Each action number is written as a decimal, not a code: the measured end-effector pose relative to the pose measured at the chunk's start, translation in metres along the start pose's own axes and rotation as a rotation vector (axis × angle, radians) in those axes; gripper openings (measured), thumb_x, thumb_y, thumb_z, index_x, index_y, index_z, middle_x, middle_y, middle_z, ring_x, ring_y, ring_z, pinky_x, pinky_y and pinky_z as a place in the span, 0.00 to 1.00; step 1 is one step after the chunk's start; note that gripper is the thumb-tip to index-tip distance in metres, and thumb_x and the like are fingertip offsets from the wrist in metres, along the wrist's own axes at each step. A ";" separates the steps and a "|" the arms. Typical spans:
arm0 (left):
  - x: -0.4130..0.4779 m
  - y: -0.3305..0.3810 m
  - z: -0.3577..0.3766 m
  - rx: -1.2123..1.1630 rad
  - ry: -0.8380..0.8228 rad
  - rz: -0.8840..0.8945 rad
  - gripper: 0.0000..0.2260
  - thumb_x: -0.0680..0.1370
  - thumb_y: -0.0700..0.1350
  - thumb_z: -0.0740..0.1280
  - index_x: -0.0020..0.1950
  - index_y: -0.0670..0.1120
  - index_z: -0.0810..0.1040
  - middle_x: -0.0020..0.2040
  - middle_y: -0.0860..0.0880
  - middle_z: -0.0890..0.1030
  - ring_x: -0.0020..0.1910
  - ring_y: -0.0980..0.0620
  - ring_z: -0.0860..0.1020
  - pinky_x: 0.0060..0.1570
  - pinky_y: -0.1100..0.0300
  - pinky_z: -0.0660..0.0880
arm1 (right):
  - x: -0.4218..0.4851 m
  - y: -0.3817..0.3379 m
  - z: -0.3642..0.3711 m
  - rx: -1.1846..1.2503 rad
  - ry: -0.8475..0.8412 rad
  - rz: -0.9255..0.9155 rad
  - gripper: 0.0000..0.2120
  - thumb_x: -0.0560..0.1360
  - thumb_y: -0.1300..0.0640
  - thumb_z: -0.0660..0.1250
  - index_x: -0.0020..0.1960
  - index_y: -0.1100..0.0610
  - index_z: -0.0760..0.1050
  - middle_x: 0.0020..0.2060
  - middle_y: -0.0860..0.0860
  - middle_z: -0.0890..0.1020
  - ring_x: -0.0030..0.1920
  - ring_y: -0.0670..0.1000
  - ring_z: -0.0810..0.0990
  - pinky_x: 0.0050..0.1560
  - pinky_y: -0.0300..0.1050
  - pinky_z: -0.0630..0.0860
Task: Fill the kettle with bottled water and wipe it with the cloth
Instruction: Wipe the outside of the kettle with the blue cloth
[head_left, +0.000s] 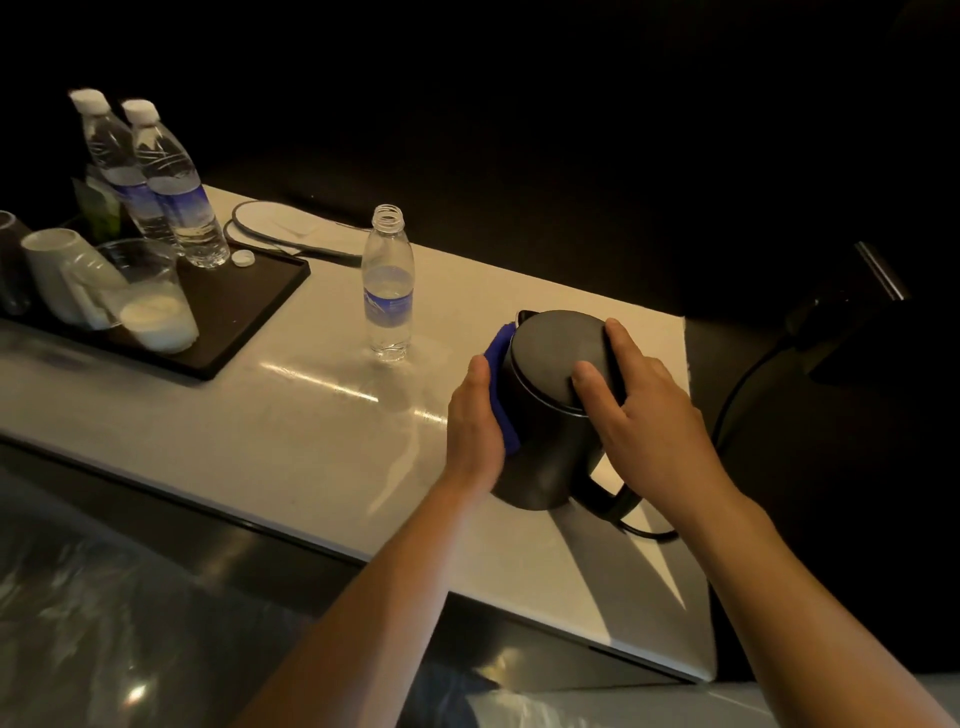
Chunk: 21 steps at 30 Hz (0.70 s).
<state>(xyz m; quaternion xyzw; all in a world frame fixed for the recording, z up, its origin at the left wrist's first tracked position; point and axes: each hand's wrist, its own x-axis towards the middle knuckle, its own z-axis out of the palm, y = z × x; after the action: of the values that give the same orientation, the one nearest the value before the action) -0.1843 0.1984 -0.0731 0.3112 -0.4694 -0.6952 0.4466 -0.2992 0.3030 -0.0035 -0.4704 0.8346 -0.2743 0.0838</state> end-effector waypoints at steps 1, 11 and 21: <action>-0.010 -0.005 0.005 -0.049 0.038 0.044 0.23 0.80 0.62 0.54 0.65 0.54 0.80 0.59 0.49 0.84 0.59 0.53 0.81 0.59 0.55 0.77 | 0.000 -0.001 -0.001 -0.006 -0.003 -0.001 0.35 0.80 0.31 0.50 0.83 0.41 0.48 0.68 0.53 0.74 0.51 0.49 0.72 0.41 0.41 0.68; -0.067 -0.013 0.065 0.557 0.326 0.516 0.25 0.85 0.55 0.49 0.82 0.53 0.52 0.82 0.47 0.58 0.81 0.49 0.55 0.73 0.39 0.61 | 0.001 0.001 -0.008 0.010 -0.053 -0.017 0.34 0.82 0.33 0.53 0.84 0.42 0.48 0.70 0.54 0.73 0.52 0.48 0.73 0.39 0.35 0.67; 0.002 -0.018 0.002 0.036 -0.018 0.178 0.21 0.84 0.55 0.54 0.67 0.46 0.77 0.57 0.50 0.84 0.57 0.53 0.81 0.53 0.61 0.78 | 0.001 0.002 -0.018 0.139 -0.107 -0.004 0.35 0.79 0.32 0.56 0.82 0.37 0.51 0.74 0.49 0.69 0.58 0.50 0.75 0.52 0.54 0.82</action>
<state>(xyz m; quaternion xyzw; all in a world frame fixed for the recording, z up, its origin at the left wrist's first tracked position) -0.1929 0.2002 -0.0893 0.2700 -0.5117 -0.6470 0.4966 -0.3085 0.3096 0.0110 -0.4789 0.8069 -0.3062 0.1605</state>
